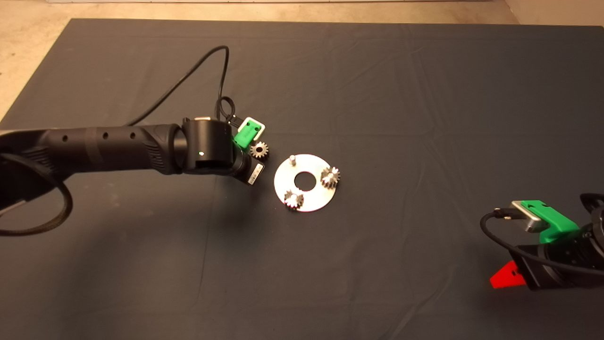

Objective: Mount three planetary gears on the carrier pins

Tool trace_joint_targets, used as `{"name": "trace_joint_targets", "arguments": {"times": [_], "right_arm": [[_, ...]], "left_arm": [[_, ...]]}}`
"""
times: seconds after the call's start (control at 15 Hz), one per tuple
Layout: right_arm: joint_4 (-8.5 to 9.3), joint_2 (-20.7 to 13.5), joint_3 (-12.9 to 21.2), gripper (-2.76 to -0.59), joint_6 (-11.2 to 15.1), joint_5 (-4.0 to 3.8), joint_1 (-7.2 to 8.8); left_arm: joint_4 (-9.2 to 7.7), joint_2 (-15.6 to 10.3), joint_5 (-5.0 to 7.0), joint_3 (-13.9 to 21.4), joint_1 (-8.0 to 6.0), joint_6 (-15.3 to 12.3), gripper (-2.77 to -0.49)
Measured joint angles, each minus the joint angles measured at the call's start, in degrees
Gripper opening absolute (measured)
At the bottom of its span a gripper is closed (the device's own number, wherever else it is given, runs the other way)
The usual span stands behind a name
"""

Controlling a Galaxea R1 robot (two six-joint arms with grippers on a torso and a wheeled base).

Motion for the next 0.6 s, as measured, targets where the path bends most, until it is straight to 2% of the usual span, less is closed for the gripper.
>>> {"name": "trace_joint_targets", "arguments": {"times": [0.2,0.27,0.53,0.6], "right_arm": [[0.00,-0.01,0.00,-1.60,-0.01,-0.02,0.00],[0.00,-0.01,0.00,-1.60,0.00,-0.02,0.00],[0.00,-0.01,0.02,-1.60,0.02,0.00,0.00],[0.00,0.00,0.00,-1.60,0.02,-0.02,0.01]], "left_arm": [[0.59,0.71,-0.22,-1.08,-0.04,0.14,-1.77],[0.75,0.77,-0.20,-1.29,-0.07,0.57,-1.69],[1.19,1.65,-2.01,-4.15,-0.69,3.56,-1.61],[1.19,2.10,-2.15,-4.90,-1.00,4.13,-1.53]]}}
